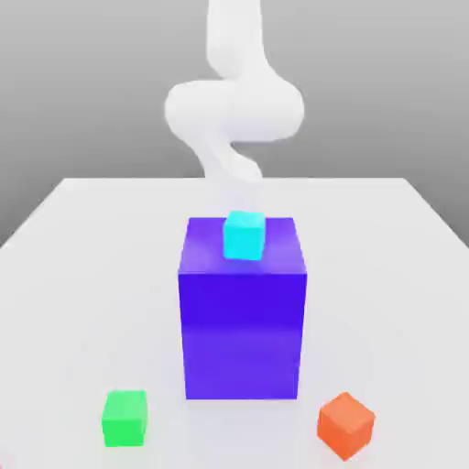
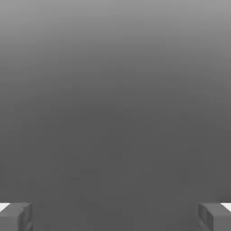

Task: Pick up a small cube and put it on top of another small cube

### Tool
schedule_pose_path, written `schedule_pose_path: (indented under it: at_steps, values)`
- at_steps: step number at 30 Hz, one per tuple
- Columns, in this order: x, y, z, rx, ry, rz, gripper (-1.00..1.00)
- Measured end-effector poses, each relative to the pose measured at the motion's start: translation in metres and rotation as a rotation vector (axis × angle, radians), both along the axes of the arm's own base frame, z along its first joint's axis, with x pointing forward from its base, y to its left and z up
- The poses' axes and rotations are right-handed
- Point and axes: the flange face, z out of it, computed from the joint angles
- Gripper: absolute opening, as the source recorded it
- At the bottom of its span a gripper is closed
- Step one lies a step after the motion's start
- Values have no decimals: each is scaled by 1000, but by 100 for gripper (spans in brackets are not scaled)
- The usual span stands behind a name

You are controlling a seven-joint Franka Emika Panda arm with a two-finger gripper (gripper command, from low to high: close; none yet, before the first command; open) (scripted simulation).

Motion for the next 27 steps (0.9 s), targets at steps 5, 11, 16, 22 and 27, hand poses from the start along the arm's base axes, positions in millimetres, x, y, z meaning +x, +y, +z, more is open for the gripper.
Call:
schedule_pose_path:
  at_steps: [5,11,16,22,27]
  values:
    - [59,-39,-52,11,114,-66,0]
    - [113,-94,-127,32,246,-143,0]
    - [143,-145,-199,57,355,-209,0]
    - [157,-211,-295,96,484,-295,0]
    - [154,-256,-382,131,591,-349,0]
